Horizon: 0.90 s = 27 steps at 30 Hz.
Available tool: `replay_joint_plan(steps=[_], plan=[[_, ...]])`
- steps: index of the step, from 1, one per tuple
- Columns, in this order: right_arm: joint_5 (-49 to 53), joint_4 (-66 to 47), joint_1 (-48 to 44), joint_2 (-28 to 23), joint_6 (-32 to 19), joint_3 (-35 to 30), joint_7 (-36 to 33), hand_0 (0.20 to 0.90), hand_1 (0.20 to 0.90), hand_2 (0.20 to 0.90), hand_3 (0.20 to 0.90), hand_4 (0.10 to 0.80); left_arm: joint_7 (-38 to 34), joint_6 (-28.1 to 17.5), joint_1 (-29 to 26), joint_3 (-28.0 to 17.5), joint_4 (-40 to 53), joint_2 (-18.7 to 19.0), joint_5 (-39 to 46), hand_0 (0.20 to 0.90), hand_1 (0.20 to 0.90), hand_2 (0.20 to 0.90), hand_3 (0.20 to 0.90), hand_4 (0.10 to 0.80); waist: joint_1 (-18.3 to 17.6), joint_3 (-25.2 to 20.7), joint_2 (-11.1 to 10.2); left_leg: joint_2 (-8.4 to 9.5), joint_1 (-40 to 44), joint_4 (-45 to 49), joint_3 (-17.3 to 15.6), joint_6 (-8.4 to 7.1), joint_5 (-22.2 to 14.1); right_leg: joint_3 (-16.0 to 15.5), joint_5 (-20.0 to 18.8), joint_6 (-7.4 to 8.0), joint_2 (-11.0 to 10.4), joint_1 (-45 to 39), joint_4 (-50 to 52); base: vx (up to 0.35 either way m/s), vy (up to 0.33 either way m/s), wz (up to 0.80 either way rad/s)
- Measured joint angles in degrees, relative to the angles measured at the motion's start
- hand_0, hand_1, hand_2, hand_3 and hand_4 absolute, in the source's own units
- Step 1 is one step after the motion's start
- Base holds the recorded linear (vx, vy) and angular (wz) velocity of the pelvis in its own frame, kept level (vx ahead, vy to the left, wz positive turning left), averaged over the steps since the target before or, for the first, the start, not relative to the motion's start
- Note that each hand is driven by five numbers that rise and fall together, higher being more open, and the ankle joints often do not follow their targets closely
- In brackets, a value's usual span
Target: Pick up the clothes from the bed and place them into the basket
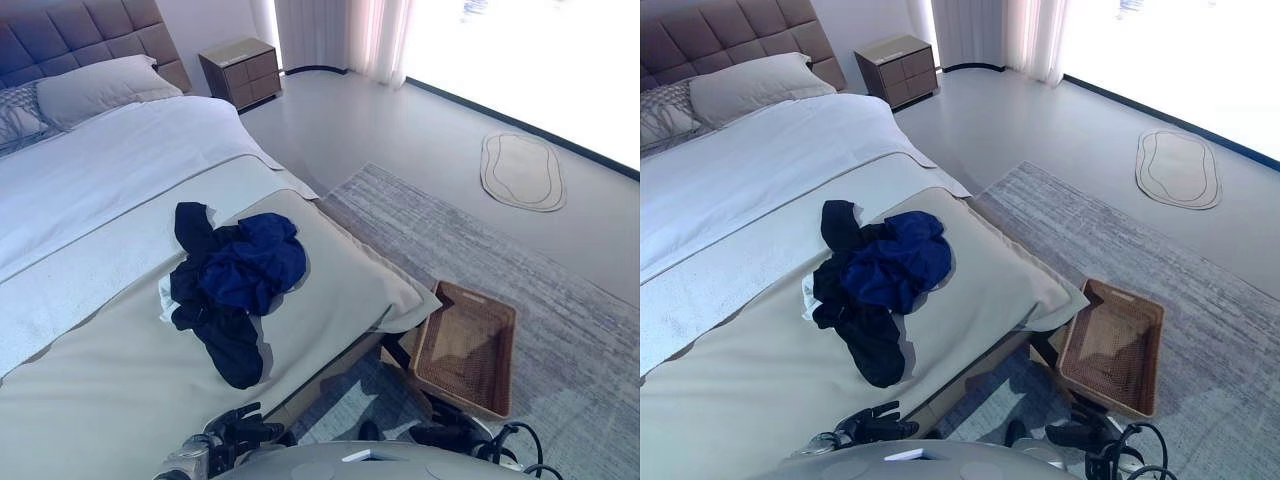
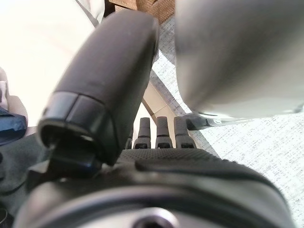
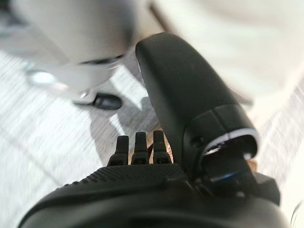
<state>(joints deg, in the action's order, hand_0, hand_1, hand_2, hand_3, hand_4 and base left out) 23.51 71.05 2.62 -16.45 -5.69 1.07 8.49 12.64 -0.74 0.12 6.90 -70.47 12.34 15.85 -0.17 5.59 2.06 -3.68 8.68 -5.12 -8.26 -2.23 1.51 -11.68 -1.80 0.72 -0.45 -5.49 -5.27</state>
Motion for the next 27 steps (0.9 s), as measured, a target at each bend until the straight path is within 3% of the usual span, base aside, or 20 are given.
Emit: replay_joint_plan(steps=[10,13,16,19,24,27], plan=[[27.55,-16.75,-0.33,0.62,7.05,-1.3,4.97,0.9,0.9,0.9,0.9,0.8,-0.09,-1.05,3.01,-0.49,1.58,-0.07,0.15,0.9,0.9,0.9,0.9,0.8,1.09,0.24,-0.36,0.19,-0.33,-0.25,1.86,0.04,-0.25,-1.94,0.2,0.24,-0.35,-0.81,-0.28,0.056,0.047,0.1],[29.82,-24.76,-0.6,0.98,6.59,-0.64,5.73,0.9,0.9,0.9,0.9,0.8,-0.17,-2.13,3.69,-0.44,2.55,-0.29,0.16,0.9,0.9,0.9,0.9,0.8,1.84,0.23,-0.37,0.72,-0.84,-0.25,3.37,0.19,0.09,-3.72,0.2,0.24,-0.86,-1.12,-0.28,0.071,0.107,0.3],[17.33,-31.04,-3.56,-1.45,2.54,3.81,1.92,0.9,0.9,0.9,0.9,0.8,-0.53,-2.03,4.0,-0.24,4.41,-0.27,0.27,0.9,0.9,0.9,0.9,0.8,3.67,0.26,-0.43,1.29,-1.98,-0.24,4.84,0.2,0.45,-5.6,0.23,0.33,-1.5,-0.79,-0.02,0.006,0.11,0.34],[-3.25,-35.59,-10.24,-8.99,0.88,10.09,-6.34,0.9,0.9,0.9,0.9,0.8,-0.49,-2.21,3.69,0.89,6.02,-0.09,0.51,0.9,0.9,0.9,0.9,0.8,5.98,0.52,-0.77,2.36,-5.19,-0.2,7.58,0.76,1.63,-8.19,0.12,0.49,-2.67,1.25,0.41,-0.077,0.098,0.44],[-24.44,-36.02,-30.14,-17.39,4.31,14.25,-19.25,0.9,0.9,0.9,0.9,0.8,0.05,-4.49,-0.58,2.75,6.56,0.73,3.59,0.9,0.9,0.9,0.9,0.8,9.27,6.49,-0.74,3.85,-12.53,2.55,10.93,1.44,3.77,-11.22,0.39,1.88,-4.98,7.92,5.98,-0.1,0.099,0.37],[-32.08,-34.44,-42.61,-19.88,7.3,15.22,-23.99,0.9,0.9,0.9,0.9,0.8,0.68,-5.37,-4.71,3.77,6.62,1.38,5.62,0.9,0.9,0.9,0.9,0.8,11.89,10.77,-0.49,4.63,-18.64,6.59,13.36,1.49,3.63,-13.16,0.51,1.82,-6.1,12.4,9.17,-0.023,0.008,0.44]])
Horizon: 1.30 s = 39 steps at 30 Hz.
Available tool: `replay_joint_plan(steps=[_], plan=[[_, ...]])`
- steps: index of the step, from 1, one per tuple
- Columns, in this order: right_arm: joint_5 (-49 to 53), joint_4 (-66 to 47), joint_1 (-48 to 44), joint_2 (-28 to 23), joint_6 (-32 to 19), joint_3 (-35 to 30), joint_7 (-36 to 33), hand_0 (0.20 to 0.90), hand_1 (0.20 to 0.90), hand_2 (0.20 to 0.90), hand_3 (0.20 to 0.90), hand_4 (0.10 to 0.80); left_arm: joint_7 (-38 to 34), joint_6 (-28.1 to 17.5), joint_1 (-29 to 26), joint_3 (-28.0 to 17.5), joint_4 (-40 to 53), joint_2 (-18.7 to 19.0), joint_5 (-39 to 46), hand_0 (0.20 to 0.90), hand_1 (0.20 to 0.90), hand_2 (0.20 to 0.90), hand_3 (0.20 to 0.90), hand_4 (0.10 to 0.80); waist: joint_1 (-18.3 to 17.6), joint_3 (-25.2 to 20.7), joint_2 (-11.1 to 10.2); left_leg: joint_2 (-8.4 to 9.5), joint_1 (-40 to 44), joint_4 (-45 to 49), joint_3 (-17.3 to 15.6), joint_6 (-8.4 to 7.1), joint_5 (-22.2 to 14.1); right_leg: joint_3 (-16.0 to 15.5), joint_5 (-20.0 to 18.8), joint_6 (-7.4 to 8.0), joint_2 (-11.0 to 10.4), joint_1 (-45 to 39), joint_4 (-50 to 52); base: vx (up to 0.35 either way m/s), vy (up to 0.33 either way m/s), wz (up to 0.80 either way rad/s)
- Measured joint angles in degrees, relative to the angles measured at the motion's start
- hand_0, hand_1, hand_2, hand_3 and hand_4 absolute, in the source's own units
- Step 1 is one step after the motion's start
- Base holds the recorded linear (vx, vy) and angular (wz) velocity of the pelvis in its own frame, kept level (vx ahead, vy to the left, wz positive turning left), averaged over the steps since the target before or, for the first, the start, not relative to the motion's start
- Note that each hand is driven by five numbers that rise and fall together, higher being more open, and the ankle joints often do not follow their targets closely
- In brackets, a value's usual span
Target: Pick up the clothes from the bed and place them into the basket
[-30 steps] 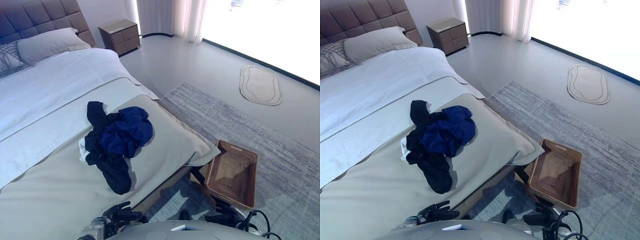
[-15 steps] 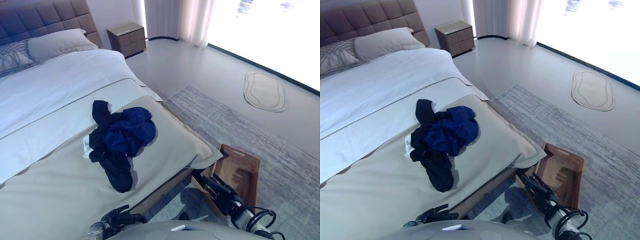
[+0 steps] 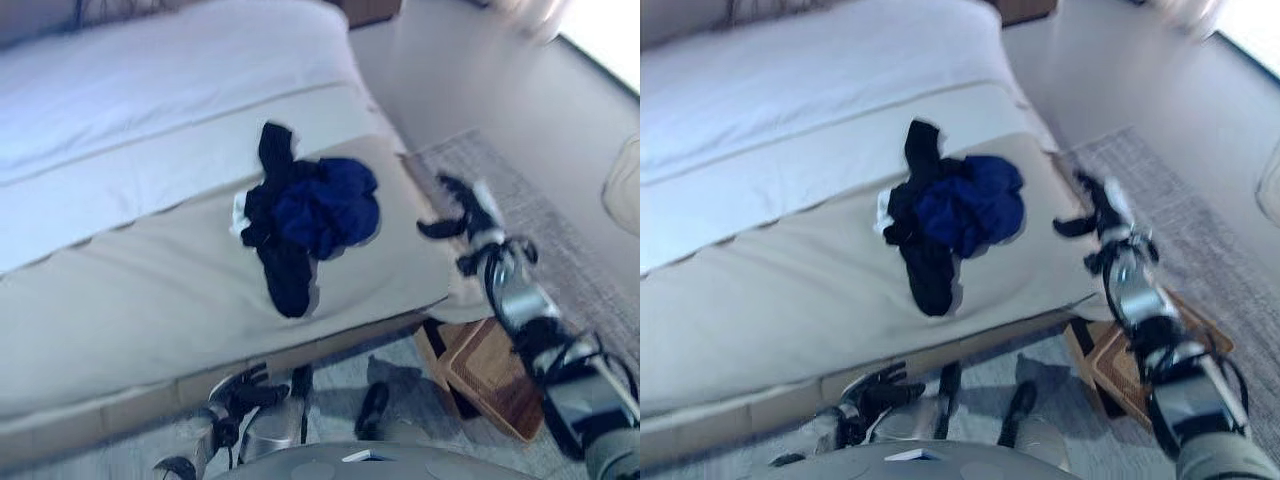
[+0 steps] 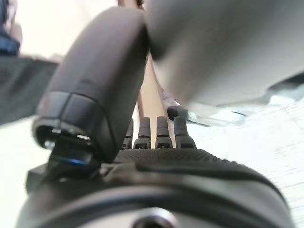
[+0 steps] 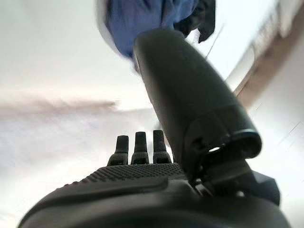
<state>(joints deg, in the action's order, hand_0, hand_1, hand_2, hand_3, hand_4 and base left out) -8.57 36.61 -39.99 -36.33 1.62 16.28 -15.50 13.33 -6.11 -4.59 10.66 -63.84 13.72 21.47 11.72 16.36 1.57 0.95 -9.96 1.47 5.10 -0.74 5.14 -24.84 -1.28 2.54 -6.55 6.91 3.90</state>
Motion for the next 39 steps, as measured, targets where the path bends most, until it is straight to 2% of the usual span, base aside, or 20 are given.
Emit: replay_joint_plan(steps=[3,5,10,16,19,20,22,25,27,30,31,33,35,37,39], plan=[[-2.37,6.25,-10.65,-0.55,3.74,3.07,-1.74,0.9,0.9,0.9,0.9,0.8,0.53,-0.62,-3.64,0.92,0.09,0.82,1.58,0.9,0.9,0.9,0.9,0.8,4.06,2.95,-0.45,0.71,-3.69,1.85,1.82,-0.38,-0.47,-1.62,1.2,-0.17,-1.47,3.29,3.07,-0.017,0.004,0.38],[-2.26,12.7,-17.1,-0.62,6.78,7.29,-1.61,0.9,0.9,0.9,0.9,0.8,0.67,-0.97,-5.52,1.49,0.14,1.56,3.25,0.9,0.9,0.9,0.9,0.8,6.43,4.9,-0.59,1.25,-6.18,3.57,3.22,-0.44,-0.61,-3.02,1.85,-0.2,-2.29,5.0,4.77,-0.02,-0.01,0.37],[-2.36,26.17,-23.13,-0.54,12.9,9.99,2.06,0.9,0.9,0.9,0.9,0.8,0.58,-2.14,-7.12,2.56,0.04,5.03,5.75,0.9,0.9,0.9,0.9,0.8,12.13,9.21,-1.12,2.41,-12.22,7.34,6.39,-0.54,-0.71,-5.75,2.56,-0.7,-3.97,8.98,8.79,0.019,0.004,0.42],[-2.26,31.83,-24.56,-0.36,18.13,12.87,9.07,0.9,0.9,0.9,0.9,0.8,1.36,-3.27,-6.48,2.53,-0.06,6.48,6.64,0.9,0.9,0.9,0.9,0.8,14.25,10.89,-1.22,4.41,-15.4,9.28,8.14,-0.54,-0.84,-7.14,3.45,0.26,-6.73,11.56,12.79,0.035,0.017,0.23],[-1.65,34.29,-27.17,-0.4,20.98,12.87,15.14,0.9,0.9,0.9,0.9,0.8,2.03,-3.97,-6.53,2.48,1.75,6.84,7.22,0.9,0.9,0.9,0.9,0.8,14.64,11.04,-1.44,4.65,-16.22,9.86,8.62,-0.52,-1.02,-7.5,3.47,0.27,-6.96,11.91,13.19,0.04,-0.07,0.1],[-1.45,34.28,-27.49,-0.43,21.5,12.84,16.59,0.674,0.674,0.674,0.636,0.536,2.11,-4.04,-6.55,2.5,2.72,7.09,7.21,0.9,0.9,0.9,0.9,0.8,14.78,11.17,-1.67,4.65,-16.44,10.21,8.8,-0.69,-1.34,-7.59,3.82,0.79,-6.98,11.9,13.41,0.034,-0.08,0.07],[-0.18,34.27,-28.32,-0.61,21.0,12.83,18.7,0.3,0.3,0.3,0.2,0.1,2.2,-4.03,-6.81,2.47,5.19,7.62,7.2,0.9,0.9,0.9,0.9,0.8,14.75,11.49,-2.27,4.64,-16.78,10.58,9.01,-0.85,-1.5,-7.53,4.24,1.07,-6.83,11.9,13.39,0.043,-0.081,0.05],[4.69,33.41,-28.53,-0.63,18.55,12.78,15.97,0.3,0.3,0.3,0.2,0.1,2.21,-3.93,-6.91,2.55,6.8,7.53,7.18,0.9,0.9,0.9,0.9,0.8,14.41,11.69,-2.63,4.54,-17.44,12.34,8.71,-0.81,-2.03,-7.19,4.77,0.7,-6.27,11.71,12.75,0.05,-0.079,-0.09],[9.52,29.43,-28.16,-0.26,16.92,11.94,9.66,0.3,0.3,0.3,0.2,0.1,1.97,-4.05,-6.76,2.5,6.79,7.72,7.16,0.9,0.9,0.9,0.9,0.8,13.42,11.85,-2.94,3.83,-17.89,13.74,8.05,-0.65,-2.42,-6.59,4.72,0.66,-5.17,11.48,11.67,0.026,-0.04,-0.26],[11.86,11.27,-24.64,0.02,15.06,7.86,-3.12,0.3,0.3,0.3,0.2,0.1,1.19,-4.16,-5.61,2.35,6.36,7.72,7.13,0.9,0.9,0.9,0.9,0.8,12.0,12.26,-3.72,2.38,-17.5,14.9,5.67,-0.11,-2.86,-4.3,3.19,-0.78,-3.48,11.11,9.65,0.023,-0.018,-0.44],[11.75,8.29,-24.02,0.07,13.7,7.12,-5.33,0.3,0.3,0.3,0.2,0.1,1.01,-4.15,-5.35,2.35,6.3,7.72,7.1,0.9,0.9,0.9,0.9,0.8,11.66,12.32,-3.84,2.14,-17.28,15.13,5.17,0.01,-2.97,-3.87,2.98,-0.7,-3.28,11.01,9.38,0.034,-0.007,-0.46],[9.1,-10.81,-19.07,0.16,11.17,1.07,-14.05,0.3,0.3,0.3,0.2,0.1,0.39,-4.13,-3.67,1.74,5.99,7.54,6.53,0.9,0.9,0.9,0.9,0.8,9.61,12.68,-4.57,1.38,-14.58,15.26,3.08,0.69,-3.92,-1.73,1.6,-0.89,-2.38,8.66,7.57,0.07,0.001,-0.46],[6.0,-24.92,-13.78,0.15,10.01,-4.46,-17.5,0.3,0.3,0.3,0.2,0.1,0.12,-4.05,-2.32,-0.07,5.78,7.16,5.36,0.9,0.9,0.9,0.9,0.8,7.93,12.57,-5.22,1.11,-12.41,15.18,1.53,1.01,-4.71,0.04,1.47,-0.7,-2.19,6.97,6.74,0.027,0.0,-0.34],[1.14,-32.96,-10.08,0.13,6.92,-7.77,-22.12,0.3,0.3,0.3,0.2,0.1,-0.32,-4.04,-0.89,-1.49,5.5,7.16,4.16,0.9,0.9,0.9,0.9,0.8,6.45,12.33,-5.95,1.06,-10.48,15.3,-0.14,1.59,-5.24,1.28,0.6,-0.31,-2.2,5.54,6.45,-0.024,-0.018,-0.41],[-3.33,-39.16,-7.16,-1.22,5.51,-12.24,-26.43,0.3,0.3,0.3,0.2,0.1,-0.76,-3.84,0.08,-2.72,4.81,7.12,2.44,0.9,0.9,0.9,0.9,0.8,3.39,11.82,-6.68,0.78,-8.7,15.21,-1.83,2.38,-6.06,2.93,0.31,-0.3,-2.27,4.23,5.3,0.105,-0.046,-0.46]])
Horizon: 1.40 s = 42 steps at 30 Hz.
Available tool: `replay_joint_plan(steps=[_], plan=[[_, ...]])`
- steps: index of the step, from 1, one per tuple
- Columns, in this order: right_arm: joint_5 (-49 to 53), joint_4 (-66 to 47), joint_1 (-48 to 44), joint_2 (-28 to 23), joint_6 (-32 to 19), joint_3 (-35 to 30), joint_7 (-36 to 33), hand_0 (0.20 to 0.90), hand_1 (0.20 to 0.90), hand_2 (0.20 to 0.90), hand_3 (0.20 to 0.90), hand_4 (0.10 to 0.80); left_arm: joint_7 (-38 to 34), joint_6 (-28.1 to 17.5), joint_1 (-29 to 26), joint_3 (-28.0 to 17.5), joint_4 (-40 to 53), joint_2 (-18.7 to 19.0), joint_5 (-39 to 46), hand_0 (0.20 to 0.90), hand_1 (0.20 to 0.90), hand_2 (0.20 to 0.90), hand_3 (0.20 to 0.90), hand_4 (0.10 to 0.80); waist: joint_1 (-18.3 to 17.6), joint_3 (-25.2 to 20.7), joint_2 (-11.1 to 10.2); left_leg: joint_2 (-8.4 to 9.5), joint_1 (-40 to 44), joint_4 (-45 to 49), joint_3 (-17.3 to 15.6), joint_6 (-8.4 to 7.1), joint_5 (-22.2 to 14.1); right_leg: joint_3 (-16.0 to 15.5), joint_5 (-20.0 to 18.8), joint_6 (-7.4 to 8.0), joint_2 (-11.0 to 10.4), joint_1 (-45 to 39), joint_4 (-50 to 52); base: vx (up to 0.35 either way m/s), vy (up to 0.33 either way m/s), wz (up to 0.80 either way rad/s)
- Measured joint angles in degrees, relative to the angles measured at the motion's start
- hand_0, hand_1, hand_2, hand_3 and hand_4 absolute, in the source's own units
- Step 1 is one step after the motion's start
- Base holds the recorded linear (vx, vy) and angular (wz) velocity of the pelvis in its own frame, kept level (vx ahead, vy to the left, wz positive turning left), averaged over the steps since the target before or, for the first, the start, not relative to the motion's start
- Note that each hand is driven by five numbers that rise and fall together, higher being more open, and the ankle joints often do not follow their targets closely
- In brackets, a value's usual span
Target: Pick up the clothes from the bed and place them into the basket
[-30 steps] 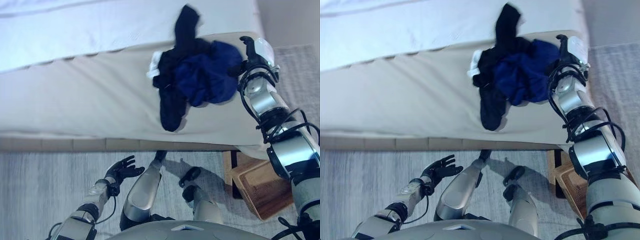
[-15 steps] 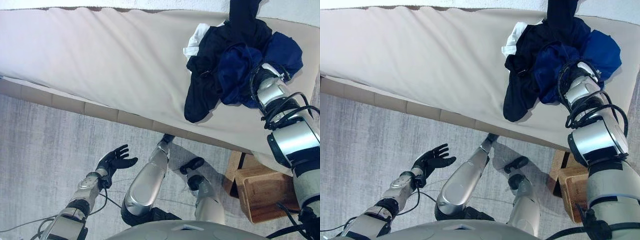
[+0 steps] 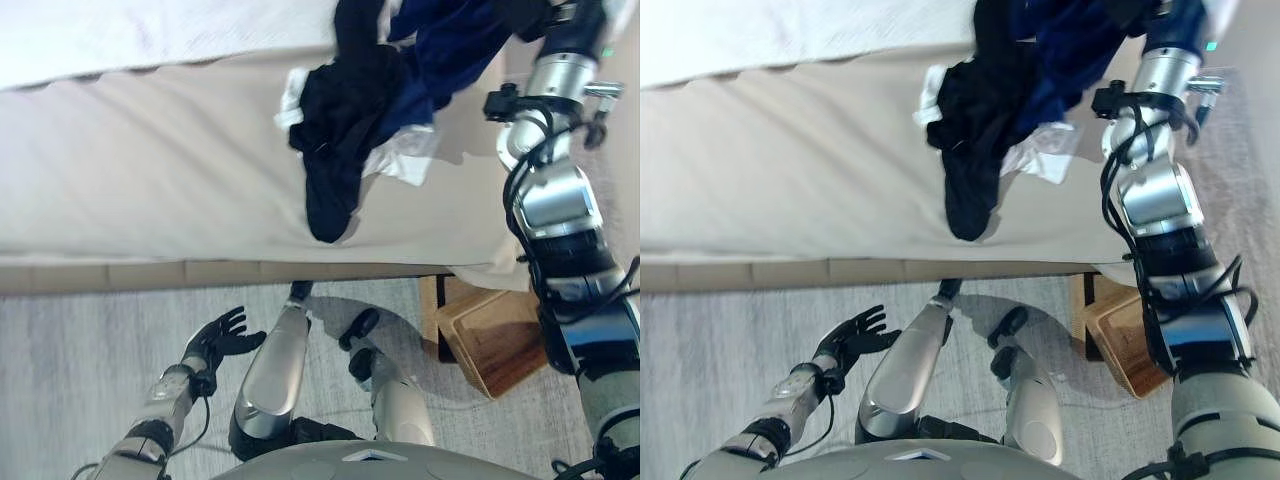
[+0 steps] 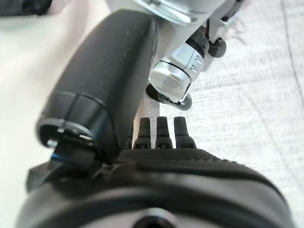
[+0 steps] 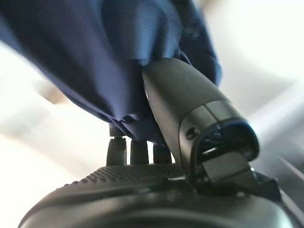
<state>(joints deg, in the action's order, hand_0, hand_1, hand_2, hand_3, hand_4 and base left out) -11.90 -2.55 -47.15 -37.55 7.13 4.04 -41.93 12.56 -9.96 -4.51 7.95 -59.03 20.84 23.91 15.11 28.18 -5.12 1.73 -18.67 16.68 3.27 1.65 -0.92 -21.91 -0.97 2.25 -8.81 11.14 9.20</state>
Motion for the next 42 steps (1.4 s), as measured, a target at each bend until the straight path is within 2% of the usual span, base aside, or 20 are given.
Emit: replay_joint_plan(steps=[2,5,7,10,16,20,24,29,33,37,38,39,42], plan=[[-1.81,-4.17,2.89,-2.92,0.14,-4.84,-1.76,0.3,0.3,0.3,0.2,0.1,-0.6,1.43,0.4,-1.55,-0.22,0.06,-2.08,0.9,0.9,0.9,0.9,0.8,-1.68,-0.21,-0.13,-0.19,2.04,-0.42,-2.03,0.62,-0.9,1.36,0.01,0.01,-0.05,-1.51,-1.02,0.108,-0.089,-0.52],[-2.92,-7.07,6.76,-6.51,0.59,-8.85,-2.49,0.3,0.3,0.3,0.2,0.1,-1.19,3.43,1.48,-3.02,-0.18,0.16,-4.23,0.9,0.9,0.9,0.9,0.8,-4.75,-2.74,-0.46,-0.67,4.34,-1.6,-4.77,0.22,-1.13,1.54,-0.95,0.4,-0.13,-2.84,-2.63,0.065,-0.13,-0.46],[-2.92,-7.2,9.73,-7.73,0.87,-9.82,-2.34,0.3,0.3,0.3,0.2,0.1,-1.69,4.65,2.36,-3.29,-0.26,0.05,-6.0,0.9,0.9,0.9,0.9,0.8,-6.84,-5.29,-0.47,-0.83,6.13,-2.4,-5.66,-0.08,-1.9,2.62,-2.28,0.95,0.43,-4.91,-5.02,0.046,-0.148,-0.32],[-0.62,-6.79,14.11,-8.7,1.63,-10.0,-0.01,0.3,0.3,0.3,0.2,0.1,-2.06,6.35,3.48,-3.2,-0.44,-1.01,-7.47,0.9,0.9,0.9,0.9,0.8,-8.78,-10.16,-0.1,-0.95,8.83,-4.71,-7.08,-0.25,-1.75,3.86,-2.69,0.84,1.05,-6.66,-7.28,0.019,-0.097,-0.23],[3.44,-1.44,23.04,-8.82,3.41,-10.05,2.7,0.3,0.3,0.3,0.2,0.1,-1.97,7.67,4.49,-2.44,-0.53,-4.82,-9.41,0.9,0.9,0.9,0.9,0.8,-10.79,-16.17,0.5,-1.28,15.5,-10.67,-9.16,-1.17,-0.63,5.72,-2.9,0.72,2.01,-10.67,-10.43,-0.018,-0.117,-0.19],[5.79,2.83,25.8,-8.66,4.3,-10.11,4.48,0.3,0.3,0.3,0.2,0.1,-1.98,9.74,4.53,-1.92,-1.4,-5.16,-11.48,0.9,0.9,0.9,0.9,0.8,-12.36,-16.59,0.86,-1.7,18.02,-13.9,-10.29,-1.79,0.47,7.07,-2.9,0.72,2.76,-11.29,-11.32,-0.061,-0.127,-0.2],[6.29,8.33,28.28,-8.53,6.55,-9.9,10.21,0.3,0.3,0.3,0.2,0.1,-1.85,12.22,5.32,-0.86,-1.49,-4.83,-12.32,0.9,0.9,0.9,0.9,0.8,-13.82,-17.84,2.6,-2.07,19.63,-17.14,-11.44,-2.12,1.91,8.1,-3.04,0.63,3.51,-11.22,-12.21,-0.18,-0.127,-0.15],[6.28,19.9,28.07,-8.46,10.58,-7.19,14.42,0.3,0.3,0.3,0.2,0.1,-1.91,12.44,3.37,1.61,-1.39,-3.03,-10.05,0.9,0.9,0.9,0.9,0.8,-14.27,-17.91,4.01,-2.69,17.81,-17.41,-12.09,-2.32,2.52,8.98,-3.39,0.43,4.1,-8.78,-12.19,-0.249,-0.114,-0.12],[6.29,29.14,27.13,-8.45,14.21,-3.49,16.48,0.3,0.3,0.3,0.2,0.1,-2.11,12.28,0.68,3.72,0.48,-3.02,-6.8,0.9,0.9,0.9,0.9,0.8,-14.82,-15.4,6.47,-2.94,16.79,-18.4,-12.48,-2.44,3.81,9.09,-4.02,0.44,4.43,-7.11,-12.32,-0.171,-0.105,-0.04],[6.33,34.17,24.56,-8.46,16.13,-2.94,17.57,0.3,0.3,0.3,0.2,0.1,-2.18,12.07,-1.27,4.95,2.84,-3.35,-4.26,0.9,0.9,0.9,0.9,0.8,-15.88,-11.41,9.37,-2.96,15.93,-19.04,-12.64,-2.54,4.82,9.16,-4.62,0.78,4.46,-6.25,-13.08,-0.142,-0.043,-0.04],[6.33,36.33,22.57,-8.47,16.91,-2.77,18.01,0.556,0.556,0.556,0.499,0.399,-2.18,12.07,-2.04,5.39,3.32,-3.34,-3.29,0.9,0.9,0.9,0.9,0.8,-16.12,-9.97,10.1,-3.01,15.57,-19.07,-12.89,-2.71,5.01,9.35,-5.01,0.74,4.41,-6.01,-13.62,-0.147,0.011,-0.1],[6.34,37.96,20.92,-8.48,17.64,-2.58,18.61,0.9,0.9,0.9,0.9,0.8,-2.19,11.93,-2.56,5.64,3.84,-3.33,-2.55,0.9,0.9,0.9,0.9,0.8,-16.2,-9.33,10.65,-3.08,14.46,-19.07,-13.08,-2.85,5.35,9.5,-5.56,0.83,4.4,-5.03,-14.13,-0.172,0.013,-0.12],[6.82,44.83,13.83,-8.85,19.08,0.56,19.66,0.9,0.9,0.9,0.9,0.8,-2.15,10.9,-4.62,6.03,4.36,-3.35,-0.39,0.9,0.9,0.9,0.9,0.8,-16.3,-6.14,11.79,-3.4,12.7,-19.06,-13.71,-3.29,6.21,9.88,-6.94,-0.25,4.71,-3.05,-14.31,-0.143,-0.001,-0.1]])
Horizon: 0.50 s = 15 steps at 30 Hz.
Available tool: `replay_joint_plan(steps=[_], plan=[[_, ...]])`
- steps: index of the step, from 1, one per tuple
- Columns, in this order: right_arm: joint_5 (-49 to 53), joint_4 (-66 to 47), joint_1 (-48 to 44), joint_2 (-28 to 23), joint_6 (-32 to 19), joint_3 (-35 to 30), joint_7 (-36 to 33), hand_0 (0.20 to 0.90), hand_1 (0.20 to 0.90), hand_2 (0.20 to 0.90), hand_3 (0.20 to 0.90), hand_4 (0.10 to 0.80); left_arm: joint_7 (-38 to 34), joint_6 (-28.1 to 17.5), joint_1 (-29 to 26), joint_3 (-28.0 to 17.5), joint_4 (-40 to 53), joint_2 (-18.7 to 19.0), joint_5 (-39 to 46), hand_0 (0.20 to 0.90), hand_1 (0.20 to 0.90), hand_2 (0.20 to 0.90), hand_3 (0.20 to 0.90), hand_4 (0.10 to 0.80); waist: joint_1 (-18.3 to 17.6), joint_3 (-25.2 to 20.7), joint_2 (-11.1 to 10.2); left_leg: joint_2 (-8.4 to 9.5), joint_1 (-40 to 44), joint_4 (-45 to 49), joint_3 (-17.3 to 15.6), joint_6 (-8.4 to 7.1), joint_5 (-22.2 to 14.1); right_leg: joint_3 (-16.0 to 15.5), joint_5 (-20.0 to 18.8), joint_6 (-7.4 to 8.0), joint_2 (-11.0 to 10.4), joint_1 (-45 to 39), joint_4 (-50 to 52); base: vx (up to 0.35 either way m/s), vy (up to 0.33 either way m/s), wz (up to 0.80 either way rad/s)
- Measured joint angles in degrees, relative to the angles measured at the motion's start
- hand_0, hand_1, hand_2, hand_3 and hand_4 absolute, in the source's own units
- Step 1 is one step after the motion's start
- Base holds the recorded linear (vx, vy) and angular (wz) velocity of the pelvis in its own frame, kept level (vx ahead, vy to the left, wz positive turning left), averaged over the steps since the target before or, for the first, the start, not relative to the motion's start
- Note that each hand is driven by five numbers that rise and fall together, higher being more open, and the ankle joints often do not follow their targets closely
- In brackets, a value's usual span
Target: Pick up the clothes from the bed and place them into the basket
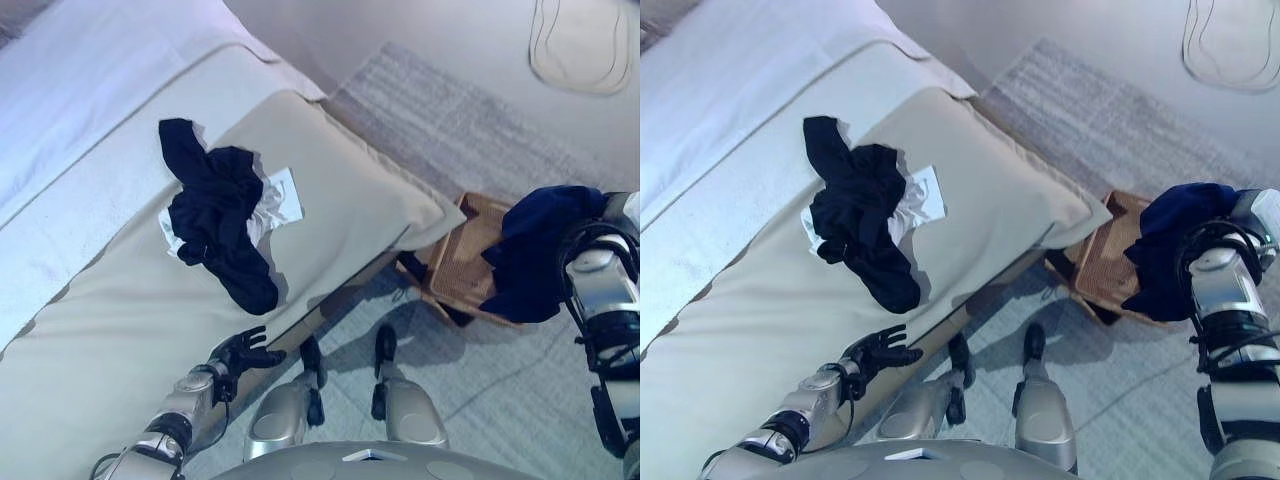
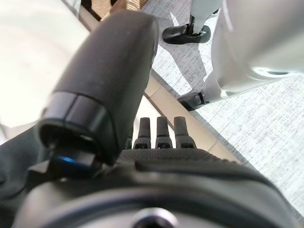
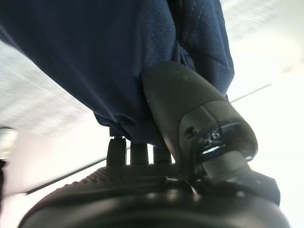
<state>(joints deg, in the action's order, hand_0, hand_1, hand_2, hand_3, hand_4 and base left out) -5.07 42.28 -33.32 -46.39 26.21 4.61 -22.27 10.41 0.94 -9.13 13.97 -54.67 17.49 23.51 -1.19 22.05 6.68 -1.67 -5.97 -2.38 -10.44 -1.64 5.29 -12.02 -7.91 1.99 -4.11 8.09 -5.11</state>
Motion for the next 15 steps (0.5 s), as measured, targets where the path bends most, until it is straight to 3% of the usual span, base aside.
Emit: replay_joint_plan(steps=[6,15], plan=[[5.5,2.67,-4.64,0.0,0.53,1.53,0.28,0.9,0.9,0.9,0.9,0.8,-0.03,-0.19,-1.04,-0.04,1.74,-0.12,2.39,0.9,0.9,0.9,0.9,0.8,0.76,3.14,2.43,-0.69,-0.71,-0.45,-0.07,-0.4,0.46,0.01,-0.11,-0.16,0.74,0.92,-0.08,-0.032,0.005,-0.01],[5.43,1.02,-4.8,-4.9,-1.37,1.47,5.05,0.9,0.9,0.9,0.9,0.8,0.09,0.12,-0.98,-0.39,2.06,-0.01,2.38,0.9,0.9,0.9,0.9,0.8,1.59,3.26,2.47,-0.69,-0.49,-1.34,1.15,-0.86,0.78,-1.63,-0.11,-0.16,0.75,0.27,-0.07,0.021,0.003,0.09]])
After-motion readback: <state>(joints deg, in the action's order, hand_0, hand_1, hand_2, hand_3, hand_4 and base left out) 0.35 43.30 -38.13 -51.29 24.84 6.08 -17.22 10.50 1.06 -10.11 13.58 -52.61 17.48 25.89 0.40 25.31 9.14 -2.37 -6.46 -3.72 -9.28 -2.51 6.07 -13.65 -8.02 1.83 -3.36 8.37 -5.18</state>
